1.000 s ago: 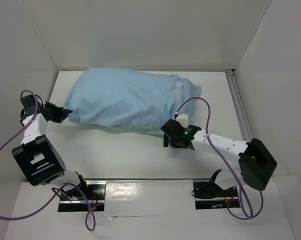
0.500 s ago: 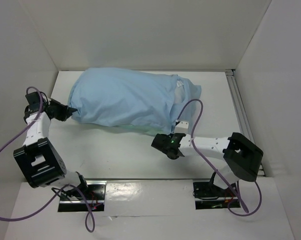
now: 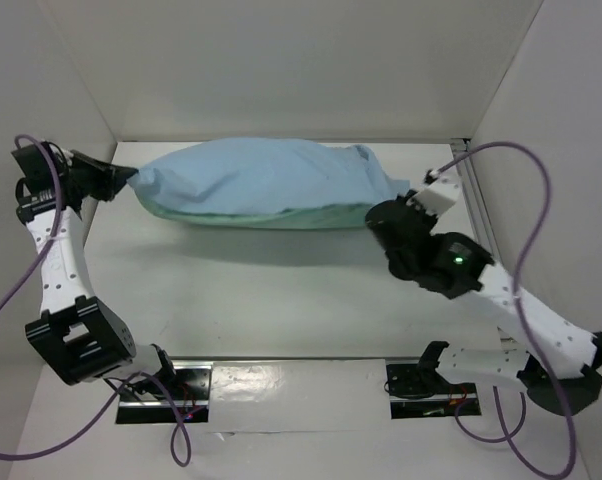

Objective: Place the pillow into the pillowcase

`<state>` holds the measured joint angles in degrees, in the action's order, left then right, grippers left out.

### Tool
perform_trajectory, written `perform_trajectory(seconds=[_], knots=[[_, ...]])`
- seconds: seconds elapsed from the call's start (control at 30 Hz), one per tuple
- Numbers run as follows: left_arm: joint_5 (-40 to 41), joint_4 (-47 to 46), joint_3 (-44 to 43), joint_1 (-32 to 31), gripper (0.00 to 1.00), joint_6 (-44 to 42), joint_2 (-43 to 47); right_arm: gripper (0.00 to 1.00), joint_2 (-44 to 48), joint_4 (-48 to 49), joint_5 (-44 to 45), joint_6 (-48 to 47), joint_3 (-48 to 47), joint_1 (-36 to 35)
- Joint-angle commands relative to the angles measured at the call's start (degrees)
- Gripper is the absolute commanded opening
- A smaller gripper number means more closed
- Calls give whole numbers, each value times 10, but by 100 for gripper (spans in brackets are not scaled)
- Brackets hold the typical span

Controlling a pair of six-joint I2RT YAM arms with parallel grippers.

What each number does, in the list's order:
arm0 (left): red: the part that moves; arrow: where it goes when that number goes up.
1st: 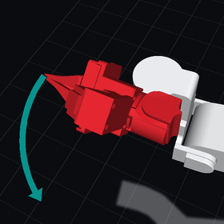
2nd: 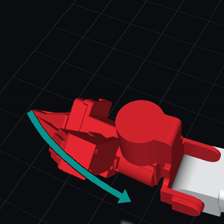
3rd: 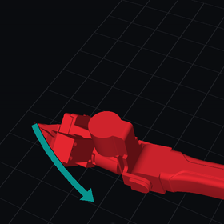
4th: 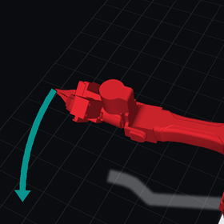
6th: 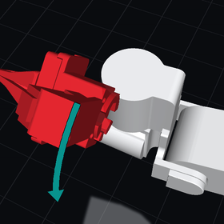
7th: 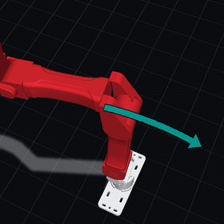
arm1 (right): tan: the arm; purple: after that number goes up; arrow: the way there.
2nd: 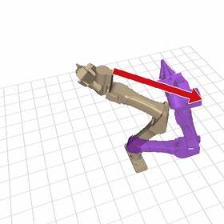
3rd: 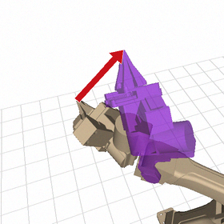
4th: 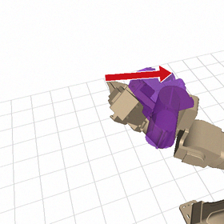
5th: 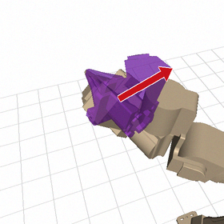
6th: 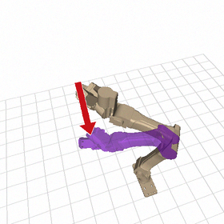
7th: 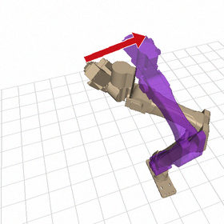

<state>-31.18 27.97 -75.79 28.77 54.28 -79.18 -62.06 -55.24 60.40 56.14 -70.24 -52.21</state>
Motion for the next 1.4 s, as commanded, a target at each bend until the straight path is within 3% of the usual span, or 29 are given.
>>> perform_trajectory(seconds=[0.0,0.1,0.2,0.3,0.53,0.6,0.73,0.8,0.83,0.87,0.9,0.93,0.97,1.0,1.07,1.17,1.27,1.37], knots=[[-77,-22,-105,15,0,64,47,0,62,104,113,-258,-138,8],[-110,-22,-185,62,0,104,54,0,86,225,119,-407,-207,8],[-150,-54,-226,125,0,137,49,0,100,306,119,-490,-223,8],[-176,-78,-226,164,0,163,39,0,112,356,143,-535,-223,8],[-160,-78,-205,170,0,151,39,0,112,412,148,-600,-214,8],[-141,-78,-184,145,0,131,39,0,92,444,154,-633,-192,8],[-35,-78,-131,70,0,90,8,0,38,684,160,-819,-78,8],[30,-72,-125,16,0,50,-13,0,-14,759,147,-881,-50,8],[72,-72,-118,0,0,36,-26,0,-34,849,147,-920,-24,8],[95,-63,-128,-18,26,-5,-62,13,-54,875,141,-964,-24,20],[109,-45,-145,-48,53,-28,-87,35,-94,865,133,-950,-31,30],[109,-16,-206,-57,62,-50,-114,67,-108,764,122,-912,-70,44],[120,20,-239,-68,68,-70,-140,78,-120,678,98,-850,-99,75],[131,69,-265,-89,75,-103,-175,84,-132,600,35,-717,-126,97],[145,87,-302,-104,75,-128,-182,93,-176,484,-14,-647,-175,157],[161,82,-302,-122,76,-158,-171,98,-241,372,-117,-569,-225,208],[196,82,-295,-144,76,-191,-157,100,-306,294,-266,-482,-251,315],[233,96,-288,-163,76,-203,-144,100,-331,284,-311,-466,-242,346]])
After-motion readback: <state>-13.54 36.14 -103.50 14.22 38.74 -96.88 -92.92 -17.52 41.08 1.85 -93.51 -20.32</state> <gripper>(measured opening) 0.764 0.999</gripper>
